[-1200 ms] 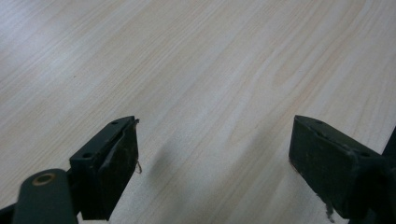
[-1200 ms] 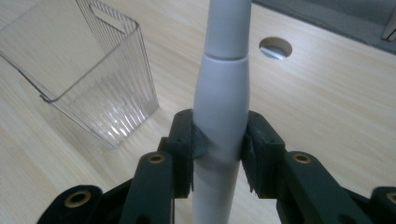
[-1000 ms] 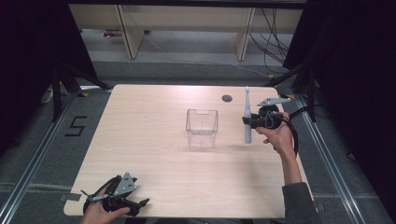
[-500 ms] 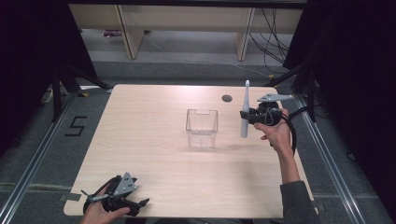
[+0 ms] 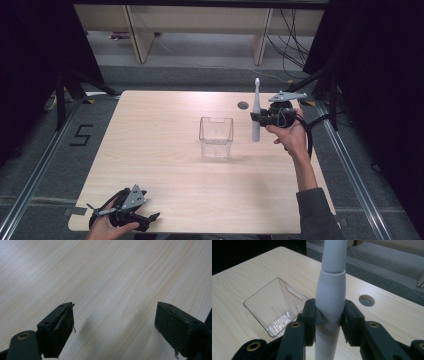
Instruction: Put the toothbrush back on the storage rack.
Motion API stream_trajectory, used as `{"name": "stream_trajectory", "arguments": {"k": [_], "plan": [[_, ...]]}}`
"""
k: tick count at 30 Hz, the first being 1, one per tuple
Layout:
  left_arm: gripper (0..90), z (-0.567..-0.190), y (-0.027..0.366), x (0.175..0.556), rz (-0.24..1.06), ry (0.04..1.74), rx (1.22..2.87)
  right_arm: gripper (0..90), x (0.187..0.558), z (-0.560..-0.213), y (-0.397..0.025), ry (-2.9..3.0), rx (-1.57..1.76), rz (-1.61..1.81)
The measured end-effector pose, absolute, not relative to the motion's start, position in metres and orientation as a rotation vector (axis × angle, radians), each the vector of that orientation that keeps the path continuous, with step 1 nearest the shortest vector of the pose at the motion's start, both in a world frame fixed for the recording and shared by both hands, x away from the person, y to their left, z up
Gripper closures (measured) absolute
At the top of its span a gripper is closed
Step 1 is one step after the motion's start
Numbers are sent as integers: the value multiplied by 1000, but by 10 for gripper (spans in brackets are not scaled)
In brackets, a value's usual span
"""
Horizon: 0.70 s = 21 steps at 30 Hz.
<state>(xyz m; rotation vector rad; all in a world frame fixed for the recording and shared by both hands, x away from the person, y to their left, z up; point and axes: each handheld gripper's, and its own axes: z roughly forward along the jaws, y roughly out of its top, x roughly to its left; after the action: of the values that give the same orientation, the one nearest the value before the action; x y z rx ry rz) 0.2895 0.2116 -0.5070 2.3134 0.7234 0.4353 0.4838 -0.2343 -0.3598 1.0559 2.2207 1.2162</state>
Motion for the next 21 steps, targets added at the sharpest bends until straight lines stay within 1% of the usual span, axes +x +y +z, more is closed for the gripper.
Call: {"name": "stream_trajectory", "arguments": {"k": [10, 13, 21], "plan": [[153, -507, 212, 289, 434, 726, 2312, 672, 484, -351, -221, 2241, 1042, 1219], [153, -507, 211, 288, 428, 743, 2298, 672, 484, -345, -216, 2238, 1031, 1226], [153, -507, 211, 289, 435, 724, 2313, 672, 483, -331, -208, 2255, 1011, 1221]]}}
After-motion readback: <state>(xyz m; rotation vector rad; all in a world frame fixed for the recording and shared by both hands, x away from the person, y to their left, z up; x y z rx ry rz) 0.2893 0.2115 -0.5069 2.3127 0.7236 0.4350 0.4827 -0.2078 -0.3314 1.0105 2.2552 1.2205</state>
